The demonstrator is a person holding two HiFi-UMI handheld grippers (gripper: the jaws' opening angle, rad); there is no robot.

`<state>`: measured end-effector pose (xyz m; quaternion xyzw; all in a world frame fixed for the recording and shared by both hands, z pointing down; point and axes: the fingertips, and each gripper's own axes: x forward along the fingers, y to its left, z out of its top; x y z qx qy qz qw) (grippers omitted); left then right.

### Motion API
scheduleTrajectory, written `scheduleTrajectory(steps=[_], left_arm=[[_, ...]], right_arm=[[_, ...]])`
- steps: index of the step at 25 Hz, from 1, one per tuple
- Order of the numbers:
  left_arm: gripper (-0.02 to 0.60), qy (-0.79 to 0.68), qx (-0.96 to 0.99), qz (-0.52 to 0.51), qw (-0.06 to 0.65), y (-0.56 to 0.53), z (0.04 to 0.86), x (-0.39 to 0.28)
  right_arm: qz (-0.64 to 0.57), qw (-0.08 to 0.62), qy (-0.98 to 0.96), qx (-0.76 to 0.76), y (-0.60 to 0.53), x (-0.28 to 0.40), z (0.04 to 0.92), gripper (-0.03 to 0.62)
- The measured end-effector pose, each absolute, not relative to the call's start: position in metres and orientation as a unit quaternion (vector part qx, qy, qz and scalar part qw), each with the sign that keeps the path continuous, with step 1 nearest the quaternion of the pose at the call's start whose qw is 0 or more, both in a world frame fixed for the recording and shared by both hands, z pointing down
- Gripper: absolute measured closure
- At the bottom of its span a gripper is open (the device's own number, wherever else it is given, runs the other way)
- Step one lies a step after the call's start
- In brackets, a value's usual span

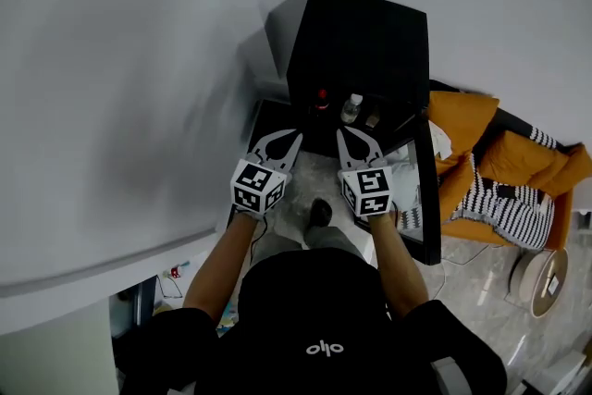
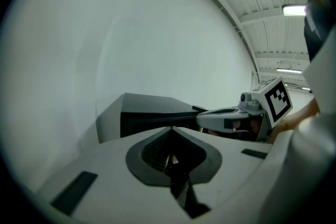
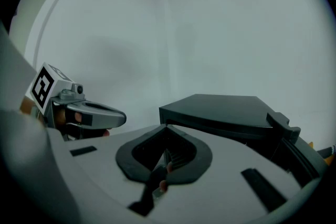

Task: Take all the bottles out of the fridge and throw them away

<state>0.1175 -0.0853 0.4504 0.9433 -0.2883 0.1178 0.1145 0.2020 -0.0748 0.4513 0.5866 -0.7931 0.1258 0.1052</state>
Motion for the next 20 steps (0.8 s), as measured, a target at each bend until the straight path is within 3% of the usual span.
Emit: scheduleTrajectory(steps=[10,20], left_arm=[[0.58,-0.265,0.953,0.109,0.102,-0.098,0.456,0.132],[0.58,-0.221,0.964,0.113,0.099,-0.109,0.476,0.104]], right_arm=[[0.128,0.111,-0.785,0.596,-0.083,0.209,0.464,0.591],[0.138,0.105,-0.751,0.637,-0.088,0.192,0.489,0.591]])
